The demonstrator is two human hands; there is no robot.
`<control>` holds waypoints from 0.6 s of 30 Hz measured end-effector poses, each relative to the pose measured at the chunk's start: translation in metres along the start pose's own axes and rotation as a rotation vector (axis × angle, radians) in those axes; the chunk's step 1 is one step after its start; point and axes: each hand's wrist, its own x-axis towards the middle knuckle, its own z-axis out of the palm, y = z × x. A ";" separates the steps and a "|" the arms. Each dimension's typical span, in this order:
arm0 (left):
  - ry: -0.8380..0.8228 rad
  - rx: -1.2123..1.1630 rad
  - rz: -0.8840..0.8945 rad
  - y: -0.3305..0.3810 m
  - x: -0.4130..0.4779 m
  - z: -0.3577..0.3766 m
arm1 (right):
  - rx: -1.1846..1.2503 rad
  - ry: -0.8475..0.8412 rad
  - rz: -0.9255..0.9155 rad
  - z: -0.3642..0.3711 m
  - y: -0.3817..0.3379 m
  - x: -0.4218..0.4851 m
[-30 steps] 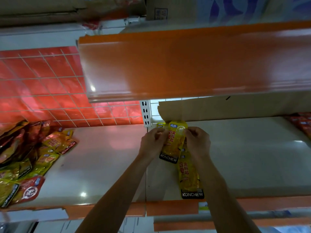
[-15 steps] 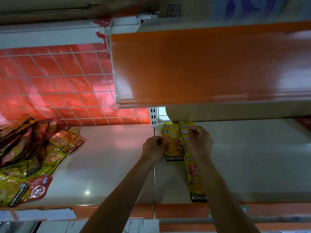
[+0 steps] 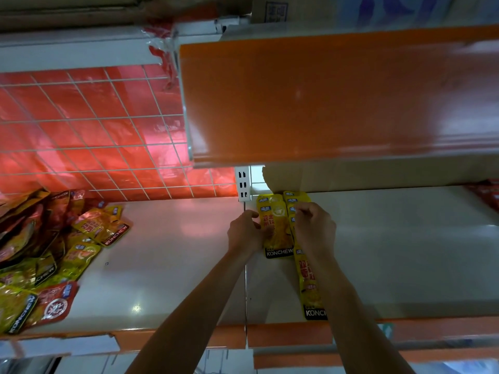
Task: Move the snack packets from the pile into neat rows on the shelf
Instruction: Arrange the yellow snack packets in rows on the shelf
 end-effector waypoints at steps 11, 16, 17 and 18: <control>0.006 0.134 0.181 0.007 0.018 -0.005 | -0.426 -0.305 -0.348 0.028 -0.016 -0.008; -0.016 0.179 0.201 0.006 0.027 -0.008 | -0.556 -0.396 -0.402 0.039 -0.008 -0.007; -0.021 0.175 0.203 0.005 0.029 -0.008 | -0.564 -0.403 -0.412 0.039 -0.007 -0.008; -0.031 0.170 0.198 0.005 0.030 -0.009 | -0.573 -0.411 -0.421 0.038 -0.007 -0.009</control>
